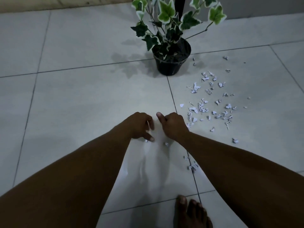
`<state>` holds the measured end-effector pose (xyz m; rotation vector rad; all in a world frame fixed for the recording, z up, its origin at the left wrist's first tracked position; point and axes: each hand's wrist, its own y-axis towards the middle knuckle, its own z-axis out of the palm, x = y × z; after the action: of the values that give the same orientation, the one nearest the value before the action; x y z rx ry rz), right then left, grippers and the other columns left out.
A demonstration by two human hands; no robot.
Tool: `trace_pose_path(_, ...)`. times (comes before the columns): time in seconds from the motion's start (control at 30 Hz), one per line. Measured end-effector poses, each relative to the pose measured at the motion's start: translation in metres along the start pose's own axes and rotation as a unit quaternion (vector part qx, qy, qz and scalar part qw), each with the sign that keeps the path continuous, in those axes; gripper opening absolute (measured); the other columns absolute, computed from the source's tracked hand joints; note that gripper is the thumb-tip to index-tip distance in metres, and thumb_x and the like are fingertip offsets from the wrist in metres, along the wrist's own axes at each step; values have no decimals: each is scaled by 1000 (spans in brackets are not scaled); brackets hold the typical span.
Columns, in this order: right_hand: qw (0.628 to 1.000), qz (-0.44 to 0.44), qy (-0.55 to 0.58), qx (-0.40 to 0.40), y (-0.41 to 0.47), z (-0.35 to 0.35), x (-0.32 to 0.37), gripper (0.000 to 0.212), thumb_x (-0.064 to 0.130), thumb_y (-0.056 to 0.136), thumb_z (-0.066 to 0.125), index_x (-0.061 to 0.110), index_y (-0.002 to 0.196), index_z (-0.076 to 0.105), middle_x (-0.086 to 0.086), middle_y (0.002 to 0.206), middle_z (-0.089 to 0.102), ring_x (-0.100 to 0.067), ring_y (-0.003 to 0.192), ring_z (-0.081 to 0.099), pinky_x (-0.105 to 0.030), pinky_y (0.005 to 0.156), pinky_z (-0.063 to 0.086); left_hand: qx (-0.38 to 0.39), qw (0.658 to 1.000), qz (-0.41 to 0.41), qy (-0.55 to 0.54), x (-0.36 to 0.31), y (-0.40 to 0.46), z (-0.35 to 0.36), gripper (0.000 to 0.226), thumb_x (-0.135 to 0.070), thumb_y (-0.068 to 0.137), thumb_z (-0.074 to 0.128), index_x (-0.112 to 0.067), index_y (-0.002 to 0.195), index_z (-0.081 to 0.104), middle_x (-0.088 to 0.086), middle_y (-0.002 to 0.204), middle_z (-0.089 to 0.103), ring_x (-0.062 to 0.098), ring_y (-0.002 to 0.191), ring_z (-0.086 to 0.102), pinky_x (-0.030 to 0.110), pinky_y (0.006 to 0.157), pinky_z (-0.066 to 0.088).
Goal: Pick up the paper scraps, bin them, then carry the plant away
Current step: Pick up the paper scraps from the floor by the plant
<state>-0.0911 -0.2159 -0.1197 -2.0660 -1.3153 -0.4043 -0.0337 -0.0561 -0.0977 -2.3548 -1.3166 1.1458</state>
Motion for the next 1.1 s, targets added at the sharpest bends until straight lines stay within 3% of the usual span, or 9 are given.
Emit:
trace_pose_path(0.23,977,-106,-131,133,-28,-1,-20,27,40,99,48,16,89,43,-12,87,56,-31,81,54,-36,68,42,-45,996,-25,68,10,-14,19,31,-34,69,84,-20,92,68,-6,91,57,18,89,62,27,74,48)
trace_pose_path(0.43,944,-128,-236,190,-46,-6,-37,32,37,99,49,12,115,38,-17,106,59,-36,94,58,-38,71,44,-78,991,-64,85,1,-12,33,23,-29,77,79,-14,93,72,8,100,67,27,91,67,35,78,56)
trace_pose_path(0.53,940,-119,-252,196,-48,-7,-37,28,34,100,48,9,114,46,-18,113,58,-37,100,59,-38,75,45,-86,987,-89,106,-1,-11,36,25,-30,79,79,-12,95,73,11,100,66,30,90,67,36,79,58)
trace_pose_path(0.63,975,-64,-137,162,-46,-3,-32,17,31,99,51,14,96,52,-16,109,62,-32,98,59,-35,78,47,-94,984,-116,93,-5,-11,40,24,-25,79,78,-9,95,71,13,99,67,29,88,68,36,76,58)
trace_pose_path(0.7,991,14,12,132,-43,-3,-24,18,29,97,56,13,88,57,-14,98,68,-23,79,60,-28,67,45,-97,983,-134,75,-9,-11,43,21,-21,78,78,-6,90,68,14,98,68,29,87,68,33,70,55)
trace_pose_path(0.77,968,95,169,161,-42,-6,-17,20,20,97,57,7,84,64,-11,81,70,-15,51,50,-24,50,40,-103,983,-142,44,-14,-10,46,22,-22,78,78,-5,86,66,14,98,69,27,90,67,30,66,51)
trace_pose_path(0.87,933,156,286,153,-42,-14,-18,20,8,95,51,11,81,66,-2,64,59,-11,42,42,-18,40,34,-146,979,-129,-59,-25,-7,47,26,-30,78,80,-7,90,76,8,94,73,20,90,67,25,70,48)
trace_pose_path(1.0,920,218,318,67,-35,-20,-26,38,34,101,40,7,89,64,-2,61,51,-14,45,43,-20,39,34,-164,970,-67,-166,-49,-4,38,20,-30,81,79,-10,84,79,5,82,75,14,78,68,20,73,47)
trace_pose_path(1.1,888,266,374,37,-33,-24,-27,47,41,102,37,7,77,58,-7,61,49,-17,43,42,-20,40,33,-139,976,-21,-166,-69,-4,35,12,-22,82,77,-11,86,79,2,77,74,11,71,66,16,69,47)
